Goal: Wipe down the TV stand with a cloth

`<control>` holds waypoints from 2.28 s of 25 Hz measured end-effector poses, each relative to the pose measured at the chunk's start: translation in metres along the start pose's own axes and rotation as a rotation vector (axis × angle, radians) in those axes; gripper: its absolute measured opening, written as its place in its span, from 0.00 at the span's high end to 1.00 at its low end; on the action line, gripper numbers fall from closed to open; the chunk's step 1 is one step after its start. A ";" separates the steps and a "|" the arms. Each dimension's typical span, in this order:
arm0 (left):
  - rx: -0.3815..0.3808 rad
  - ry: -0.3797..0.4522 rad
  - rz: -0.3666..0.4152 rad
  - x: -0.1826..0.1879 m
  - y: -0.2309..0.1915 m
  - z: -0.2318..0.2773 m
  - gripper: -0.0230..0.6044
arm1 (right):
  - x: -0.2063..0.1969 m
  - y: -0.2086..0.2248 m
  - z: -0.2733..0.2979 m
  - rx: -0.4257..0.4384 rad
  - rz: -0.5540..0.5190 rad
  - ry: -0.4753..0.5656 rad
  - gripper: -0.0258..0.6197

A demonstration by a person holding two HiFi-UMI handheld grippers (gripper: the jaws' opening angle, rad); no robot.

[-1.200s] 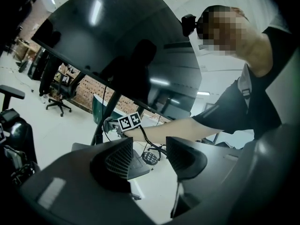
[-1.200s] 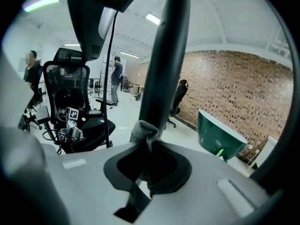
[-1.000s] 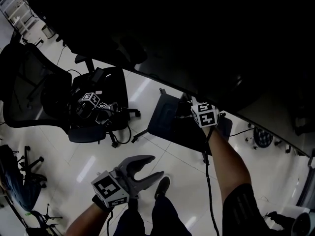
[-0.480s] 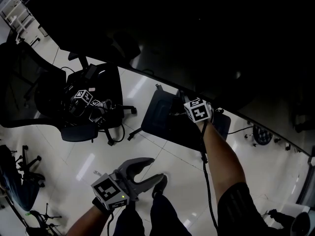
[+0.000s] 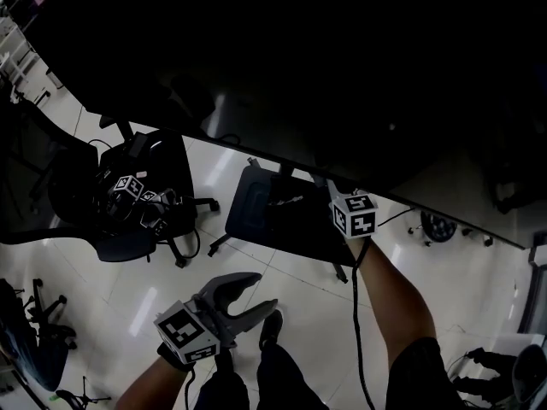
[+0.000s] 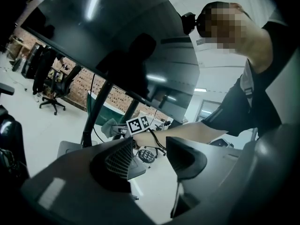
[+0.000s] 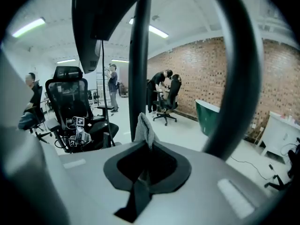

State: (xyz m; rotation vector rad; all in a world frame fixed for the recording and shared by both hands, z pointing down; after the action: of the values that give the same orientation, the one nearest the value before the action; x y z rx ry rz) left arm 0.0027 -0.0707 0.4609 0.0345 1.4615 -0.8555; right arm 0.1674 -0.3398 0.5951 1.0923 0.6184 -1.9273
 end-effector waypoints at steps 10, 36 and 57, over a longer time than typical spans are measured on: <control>-0.102 -0.030 0.022 -0.002 0.037 0.008 0.58 | 0.010 0.074 -0.101 -0.201 0.091 0.060 0.93; -0.017 -0.043 -0.043 -0.028 0.003 0.023 0.58 | -0.103 0.093 -0.004 -0.207 0.165 -0.215 0.93; 0.019 -0.047 0.034 -0.020 -0.017 0.025 0.57 | -0.126 -0.022 -0.052 0.025 0.213 -0.153 0.93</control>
State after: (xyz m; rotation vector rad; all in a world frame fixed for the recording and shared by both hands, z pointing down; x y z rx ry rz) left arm 0.0174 -0.0861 0.4909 0.0528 1.4050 -0.8371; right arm 0.2092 -0.2380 0.6784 0.9739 0.3787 -1.8170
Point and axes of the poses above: the fingertips, and each gripper's own axes: z forward along the fingers, y to its right, x out of its top, the point moved 2 cm from there along -z, backward along the fingers, and after that the axes turned 4 degrees about x, right-handed, at the moved point
